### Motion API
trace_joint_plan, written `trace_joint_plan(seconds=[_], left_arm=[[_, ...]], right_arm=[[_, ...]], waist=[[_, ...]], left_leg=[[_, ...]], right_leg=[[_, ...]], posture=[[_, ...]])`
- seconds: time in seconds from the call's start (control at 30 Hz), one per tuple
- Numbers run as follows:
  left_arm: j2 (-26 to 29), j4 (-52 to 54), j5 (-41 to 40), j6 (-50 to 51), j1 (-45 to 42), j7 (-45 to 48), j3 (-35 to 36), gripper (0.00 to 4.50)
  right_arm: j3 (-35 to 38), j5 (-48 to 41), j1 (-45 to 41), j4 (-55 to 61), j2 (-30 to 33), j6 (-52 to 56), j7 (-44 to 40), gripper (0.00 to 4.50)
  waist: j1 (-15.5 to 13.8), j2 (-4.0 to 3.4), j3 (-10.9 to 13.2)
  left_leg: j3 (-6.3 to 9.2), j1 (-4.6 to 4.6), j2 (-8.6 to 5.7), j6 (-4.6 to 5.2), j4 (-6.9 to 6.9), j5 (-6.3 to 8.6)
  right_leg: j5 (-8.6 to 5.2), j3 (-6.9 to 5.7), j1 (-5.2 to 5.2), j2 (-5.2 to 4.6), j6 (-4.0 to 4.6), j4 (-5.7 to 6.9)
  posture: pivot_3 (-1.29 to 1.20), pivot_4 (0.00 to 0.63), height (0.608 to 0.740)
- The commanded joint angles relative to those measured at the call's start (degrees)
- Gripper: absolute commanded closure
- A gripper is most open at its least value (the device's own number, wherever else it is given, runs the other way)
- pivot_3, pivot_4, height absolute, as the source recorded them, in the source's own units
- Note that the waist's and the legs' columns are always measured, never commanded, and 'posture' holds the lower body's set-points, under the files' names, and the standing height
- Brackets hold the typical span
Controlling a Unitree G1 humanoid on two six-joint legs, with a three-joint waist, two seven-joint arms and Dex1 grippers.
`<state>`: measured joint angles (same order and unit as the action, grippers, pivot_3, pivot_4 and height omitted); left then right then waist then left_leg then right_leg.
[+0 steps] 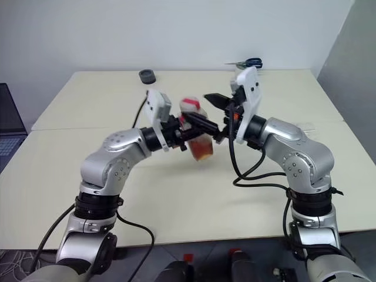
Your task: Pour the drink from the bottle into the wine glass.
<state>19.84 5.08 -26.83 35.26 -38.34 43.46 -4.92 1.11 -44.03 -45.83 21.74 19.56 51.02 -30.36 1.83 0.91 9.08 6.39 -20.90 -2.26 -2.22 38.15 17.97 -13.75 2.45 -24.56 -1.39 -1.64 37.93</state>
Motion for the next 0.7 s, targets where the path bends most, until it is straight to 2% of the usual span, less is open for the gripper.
trace_joint_plan(seconds=[0.03, 0.33, 0.7], left_arm=[[0.9, 2.36, -0.7, -0.01, -0.55, 1.16, 0.45, 2.76], [1.64, 2.47, -0.54, -0.3, -0.46, 1.63, 0.66, 2.76], [2.36, 3.54, -0.39, -0.97, 0.33, 2.04, 0.5, 2.76]], right_arm=[[1.19, -2.37, -1.51, 1.68, 0.44, 0.43, -0.68, 0.0], [-0.9, 0.11, -1.55, 0.14, 2.55, -0.95, -2.21, 0.0], [-1.46, 2.95, 2.27, -0.1, 4.71, -2.21, -2.91, 0.0]], waist=[[-0.01, 0.0, 0.0], [-0.03, 0.0, 0.0], [-0.05, 0.0, 0.0]], left_leg=[[0.02, 0.0, 0.0, 0.0, 0.01, 0.0], [0.0, 0.0, 0.0, 0.0, 0.01, 0.0], [0.0, 0.0, 0.0, 0.0, 0.0, 0.0]], right_leg=[[0.0, -0.03, 0.0, 0.0, 0.0, 0.01], [0.0, -0.01, 0.0, 0.0, 0.0, 0.0], [0.0, 0.0, 0.0, 0.0, 0.0, 0.0]], posture=[[0.0, 0.15, 0.74], [0.0, 0.15, 0.74], [0.0, 0.15, 0.74]])
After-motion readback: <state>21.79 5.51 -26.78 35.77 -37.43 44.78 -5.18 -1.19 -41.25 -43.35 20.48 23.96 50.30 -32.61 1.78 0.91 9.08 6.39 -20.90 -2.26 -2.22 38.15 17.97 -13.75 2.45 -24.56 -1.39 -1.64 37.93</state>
